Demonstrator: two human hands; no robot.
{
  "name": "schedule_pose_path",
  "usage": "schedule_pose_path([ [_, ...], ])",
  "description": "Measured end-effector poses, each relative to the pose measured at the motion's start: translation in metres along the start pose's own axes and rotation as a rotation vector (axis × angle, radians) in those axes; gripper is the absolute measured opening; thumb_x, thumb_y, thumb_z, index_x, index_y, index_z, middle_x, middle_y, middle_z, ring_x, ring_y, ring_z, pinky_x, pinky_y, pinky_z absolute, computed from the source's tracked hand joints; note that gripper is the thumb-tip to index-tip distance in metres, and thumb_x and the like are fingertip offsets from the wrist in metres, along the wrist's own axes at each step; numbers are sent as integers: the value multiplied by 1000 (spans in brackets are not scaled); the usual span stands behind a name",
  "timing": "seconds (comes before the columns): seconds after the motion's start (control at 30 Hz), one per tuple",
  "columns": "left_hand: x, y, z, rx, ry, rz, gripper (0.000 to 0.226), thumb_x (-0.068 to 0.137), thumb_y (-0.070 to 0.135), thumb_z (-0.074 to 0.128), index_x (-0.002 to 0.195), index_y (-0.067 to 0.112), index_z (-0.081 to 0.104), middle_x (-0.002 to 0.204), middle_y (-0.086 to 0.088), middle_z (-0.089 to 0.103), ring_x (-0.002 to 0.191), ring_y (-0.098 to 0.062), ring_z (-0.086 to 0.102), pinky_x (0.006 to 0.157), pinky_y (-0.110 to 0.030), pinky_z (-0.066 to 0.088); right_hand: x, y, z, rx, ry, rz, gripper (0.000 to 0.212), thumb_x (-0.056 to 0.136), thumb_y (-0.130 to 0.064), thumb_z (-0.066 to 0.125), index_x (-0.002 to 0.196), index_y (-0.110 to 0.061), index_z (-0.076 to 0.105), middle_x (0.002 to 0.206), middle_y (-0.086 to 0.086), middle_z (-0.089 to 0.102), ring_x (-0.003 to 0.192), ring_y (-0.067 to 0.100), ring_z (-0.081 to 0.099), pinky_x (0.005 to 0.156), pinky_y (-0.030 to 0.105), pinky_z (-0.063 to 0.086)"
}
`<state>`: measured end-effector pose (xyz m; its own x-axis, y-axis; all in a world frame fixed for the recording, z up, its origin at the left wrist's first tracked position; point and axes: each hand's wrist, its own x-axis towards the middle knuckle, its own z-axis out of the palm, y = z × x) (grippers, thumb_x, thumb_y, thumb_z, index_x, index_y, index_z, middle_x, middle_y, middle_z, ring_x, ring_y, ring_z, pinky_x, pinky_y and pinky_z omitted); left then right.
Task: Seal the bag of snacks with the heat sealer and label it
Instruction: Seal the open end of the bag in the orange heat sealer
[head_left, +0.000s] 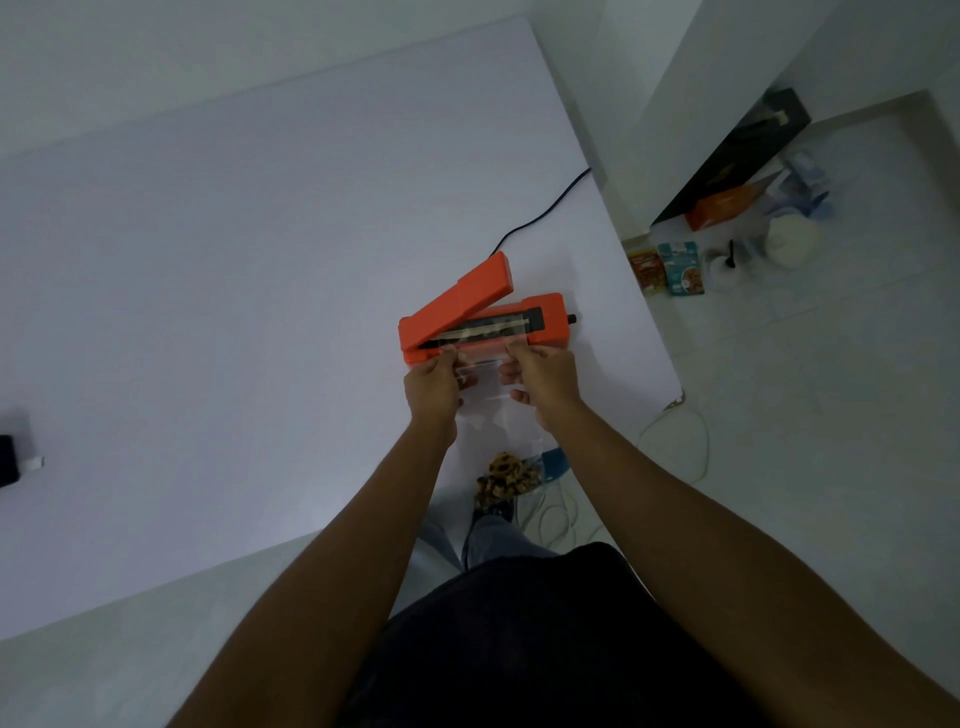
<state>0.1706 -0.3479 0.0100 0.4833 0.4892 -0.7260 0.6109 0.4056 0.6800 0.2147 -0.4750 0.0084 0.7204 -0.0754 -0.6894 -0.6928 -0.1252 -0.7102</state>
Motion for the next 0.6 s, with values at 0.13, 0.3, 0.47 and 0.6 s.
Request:
schedule_pose_path([
  [0.13,0,2,1,-5,7,-5,20,99,28,56,104,13,67,96,-6,74,86,-27,72,70,-36,56,1,0,-1,-2,12,-1,21,90,-31,69,97,-11,73,85,10,77,72,20,73,62,32,58],
  [0.3,-3,5,2,-20,9,-4,18,100,24,54,102,12,67,92,-6,74,74,-20,71,63,-32,54,-2,-3,-8,-50,35,-30,23,91,-36,68,84,-14,72,84,9,76,72,17,70,66,38,60],
  [0.47,-1,4,1,-21,18,0,24,100,23,55,114,7,66,102,-10,74,73,-19,70,51,-21,51,-10,-15,-24,-325,158,-249,36,96,-39,59,76,-10,65,74,4,65,66,14,58,62,30,46],
  [0.6,-2,4,0,-4,12,15,25,99,22,56,115,6,66,105,-11,73,87,-26,72,51,-19,53,-29,-49,-27,-261,149,-454,40,98,-41,56,77,-7,60,74,7,64,64,10,56,59,24,46],
])
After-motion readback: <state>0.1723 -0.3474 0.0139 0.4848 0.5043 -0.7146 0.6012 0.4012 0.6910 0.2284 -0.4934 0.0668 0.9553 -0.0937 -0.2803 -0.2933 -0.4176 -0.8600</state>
